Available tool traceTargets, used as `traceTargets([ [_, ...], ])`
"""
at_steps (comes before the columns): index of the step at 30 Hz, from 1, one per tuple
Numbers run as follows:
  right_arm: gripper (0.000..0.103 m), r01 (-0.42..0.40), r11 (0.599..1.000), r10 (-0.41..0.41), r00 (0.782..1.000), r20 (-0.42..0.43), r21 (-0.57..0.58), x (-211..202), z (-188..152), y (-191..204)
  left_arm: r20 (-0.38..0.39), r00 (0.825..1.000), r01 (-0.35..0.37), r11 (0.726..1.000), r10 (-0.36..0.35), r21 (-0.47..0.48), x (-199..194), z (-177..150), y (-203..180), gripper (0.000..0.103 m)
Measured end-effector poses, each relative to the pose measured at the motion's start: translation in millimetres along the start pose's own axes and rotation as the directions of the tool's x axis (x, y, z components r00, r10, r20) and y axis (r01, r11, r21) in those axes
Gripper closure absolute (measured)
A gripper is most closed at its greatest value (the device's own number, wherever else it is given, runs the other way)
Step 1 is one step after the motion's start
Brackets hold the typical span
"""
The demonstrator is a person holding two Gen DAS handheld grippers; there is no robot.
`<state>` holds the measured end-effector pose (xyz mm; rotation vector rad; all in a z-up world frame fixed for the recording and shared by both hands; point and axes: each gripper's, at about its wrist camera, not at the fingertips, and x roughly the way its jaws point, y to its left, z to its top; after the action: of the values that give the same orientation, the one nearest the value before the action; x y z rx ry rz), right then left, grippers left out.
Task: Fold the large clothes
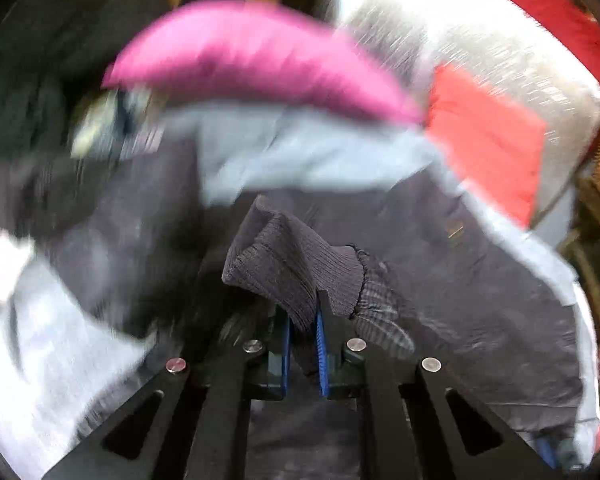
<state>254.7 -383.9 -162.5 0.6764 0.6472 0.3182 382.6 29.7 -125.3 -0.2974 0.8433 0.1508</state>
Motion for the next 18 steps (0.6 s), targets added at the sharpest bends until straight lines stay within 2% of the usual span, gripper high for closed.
traceTargets([
  [2, 0.012, -0.006, 1.000, 0.006, 1.000, 0.002, 0.004, -0.5, 0.3, -0.8, -0.032, 0.999, -0.026, 1.000, 0.025, -0.011, 13.5, -15.6, 7.4, 0.090],
  [6, 0.012, -0.013, 1.000, 0.013, 1.000, 0.003, 0.008, -0.8, 0.7, -2.0, 0.001, 0.999, -0.052, 0.999, 0.052, 0.012, 13.4, -25.5, 0.8, 0.086],
  [9, 0.012, -0.020, 1.000, 0.020, 1.000, -0.006, 0.014, -1.1, 2.2, -2.8, -0.011, 0.998, -0.068, 0.997, 0.069, 0.026, 7.5, -18.2, -2.3, 0.074],
  [10, 0.012, -0.025, 0.999, 0.026, 1.000, -0.016, 0.024, -1.8, 3.2, -3.3, -0.019, 0.998, -0.066, 0.998, 0.066, 0.021, 4.4, -15.9, -2.0, 0.061],
  [11, 0.012, -0.037, 0.998, 0.038, 0.999, -0.032, 0.048, -3.6, 5.0, -4.2, -0.025, 0.998, -0.064, 0.998, 0.064, 0.012, -0.6, -15.6, 2.1, 0.044],
  [12, 0.012, -0.059, 0.995, 0.063, 0.997, -0.044, 0.083, -6.8, 6.4, -5.7, -0.029, 0.998, -0.063, 0.998, 0.063, 0.003, -8.1, -15.4, 6.6, 0.038],
  [15, 0.012, -0.122, 0.979, 0.133, 0.989, -0.059, 0.163, -23.5, 10.2, -10.4, -0.005, 0.998, -0.055, 0.998, 0.055, 0.009, -27.0, -14.4, 19.8, 0.035],
  [18, 0.012, -0.155, 0.964, 0.161, 0.987, -0.013, 0.215, -50.3, 21.5, -16.8, 0.046, 0.998, -0.053, 0.998, 0.052, 0.017, -58.9, -21.0, 27.5, 0.035],
])
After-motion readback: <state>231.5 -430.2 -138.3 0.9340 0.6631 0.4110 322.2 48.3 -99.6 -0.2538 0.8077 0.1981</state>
